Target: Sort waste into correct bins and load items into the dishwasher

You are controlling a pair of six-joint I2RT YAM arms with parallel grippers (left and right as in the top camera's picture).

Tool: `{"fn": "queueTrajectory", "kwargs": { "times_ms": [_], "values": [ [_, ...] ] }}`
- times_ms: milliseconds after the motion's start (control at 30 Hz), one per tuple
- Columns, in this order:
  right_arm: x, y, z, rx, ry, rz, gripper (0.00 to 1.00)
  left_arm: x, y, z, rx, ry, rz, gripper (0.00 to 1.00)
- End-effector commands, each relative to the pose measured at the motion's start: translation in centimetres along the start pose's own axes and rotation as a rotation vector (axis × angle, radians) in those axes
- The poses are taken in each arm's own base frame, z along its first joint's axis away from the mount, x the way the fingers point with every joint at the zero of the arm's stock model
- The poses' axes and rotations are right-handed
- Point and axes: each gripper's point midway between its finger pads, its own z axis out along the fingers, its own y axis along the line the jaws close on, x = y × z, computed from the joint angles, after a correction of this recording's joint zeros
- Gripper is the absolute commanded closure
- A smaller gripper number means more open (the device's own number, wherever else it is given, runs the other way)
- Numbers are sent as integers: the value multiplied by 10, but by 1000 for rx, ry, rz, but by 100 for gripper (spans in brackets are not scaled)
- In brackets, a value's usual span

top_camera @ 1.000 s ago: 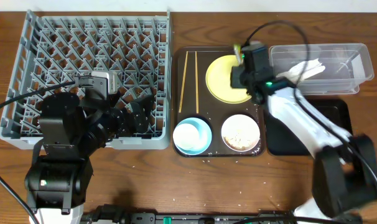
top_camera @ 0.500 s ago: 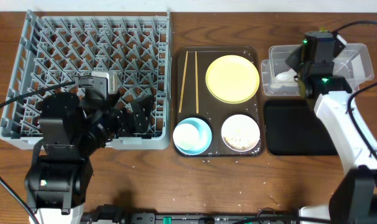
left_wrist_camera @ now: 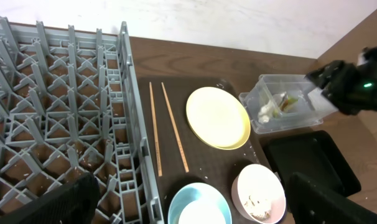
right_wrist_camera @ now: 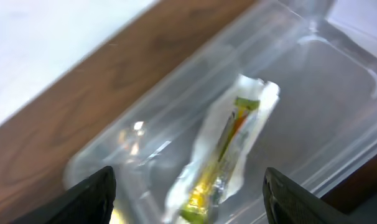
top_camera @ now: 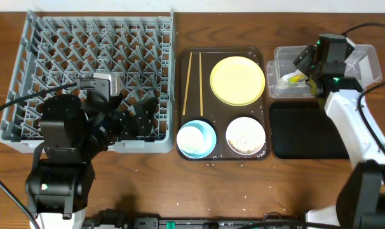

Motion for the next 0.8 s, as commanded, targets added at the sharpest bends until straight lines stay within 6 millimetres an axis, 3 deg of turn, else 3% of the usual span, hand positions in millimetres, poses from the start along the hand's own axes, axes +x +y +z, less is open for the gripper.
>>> {"fn": "queueTrajectory", "kwargs": {
  "times_ms": [0,67,100,167,300,400,533,767],
  "values": [
    [-8,41,-47,-195,0,-80,32,-5,0,-3,-8,-14,13,4],
    [0,64,-62,-311,29,-167,36,-5,0,-3,-8,-14,13,4],
    [9,78,-71,-385,54,-229,42,-5,0,-3,-8,-14,13,4],
    [31,102,-84,-523,115,-327,45,-5,0,-3,-8,-14,13,4],
    [84,141,-112,-760,242,-511,45,-5,0,-3,-8,-14,13,4],
    [122,158,-126,-840,316,-609,45,-5,0,-3,-8,-14,13,4],
    [157,164,-132,-837,354,-732,44,-5,0,-3,-8,-14,13,4],
    [182,152,-115,-692,387,-799,46,-5,0,-3,-8,-14,13,4]
  ]
}}
